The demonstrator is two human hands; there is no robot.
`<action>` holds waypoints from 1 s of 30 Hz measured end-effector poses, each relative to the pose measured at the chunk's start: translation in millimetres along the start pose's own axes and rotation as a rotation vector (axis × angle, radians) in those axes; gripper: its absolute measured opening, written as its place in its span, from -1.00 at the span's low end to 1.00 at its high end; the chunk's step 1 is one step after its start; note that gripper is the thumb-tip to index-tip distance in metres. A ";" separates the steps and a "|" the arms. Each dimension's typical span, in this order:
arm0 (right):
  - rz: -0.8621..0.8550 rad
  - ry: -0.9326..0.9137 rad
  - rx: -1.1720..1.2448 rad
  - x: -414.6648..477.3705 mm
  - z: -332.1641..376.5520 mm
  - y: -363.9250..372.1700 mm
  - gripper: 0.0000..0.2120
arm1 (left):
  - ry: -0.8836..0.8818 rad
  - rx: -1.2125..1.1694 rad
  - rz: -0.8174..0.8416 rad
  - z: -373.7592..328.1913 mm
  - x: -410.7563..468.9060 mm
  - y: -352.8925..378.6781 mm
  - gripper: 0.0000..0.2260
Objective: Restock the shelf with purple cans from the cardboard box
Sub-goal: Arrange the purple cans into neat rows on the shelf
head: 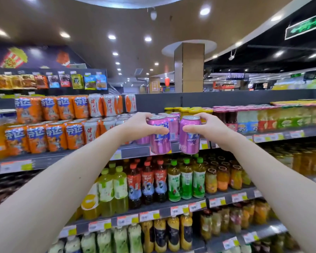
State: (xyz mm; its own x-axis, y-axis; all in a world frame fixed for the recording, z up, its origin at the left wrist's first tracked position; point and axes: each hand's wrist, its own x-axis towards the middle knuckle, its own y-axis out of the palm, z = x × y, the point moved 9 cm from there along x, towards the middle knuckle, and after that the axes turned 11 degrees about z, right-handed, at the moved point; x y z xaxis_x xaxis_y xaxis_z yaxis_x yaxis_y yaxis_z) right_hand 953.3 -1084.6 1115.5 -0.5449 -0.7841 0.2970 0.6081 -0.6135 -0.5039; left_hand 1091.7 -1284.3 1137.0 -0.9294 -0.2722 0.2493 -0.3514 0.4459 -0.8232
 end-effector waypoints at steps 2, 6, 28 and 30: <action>-0.009 0.015 -0.067 19.8 -11.2 -14.1 -0.02 | -0.010 0.046 -0.005 -6.5 14.1 3.4 0.10; 0.017 0.015 -0.168 62.0 -29.7 -33.1 -0.08 | -0.065 0.079 -0.037 -8.6 40.4 14.5 -0.15; 0.365 -0.259 -0.640 184.6 -19.4 -57.0 -0.28 | -0.322 0.184 -0.096 3.6 101.5 22.2 0.02; 0.388 -0.255 -0.680 191.3 -18.8 -57.4 -0.27 | -0.326 0.194 -0.080 4.6 104.5 23.7 0.06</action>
State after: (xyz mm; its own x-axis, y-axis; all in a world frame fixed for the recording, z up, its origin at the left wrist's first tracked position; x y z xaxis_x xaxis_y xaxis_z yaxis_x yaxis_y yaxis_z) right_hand 803.4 -1197.6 1186.0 -0.1705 -0.9762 0.1339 0.1991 -0.1672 -0.9656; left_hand 986.7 -1306.0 1141.2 -0.8039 -0.5708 0.1672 -0.3647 0.2510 -0.8966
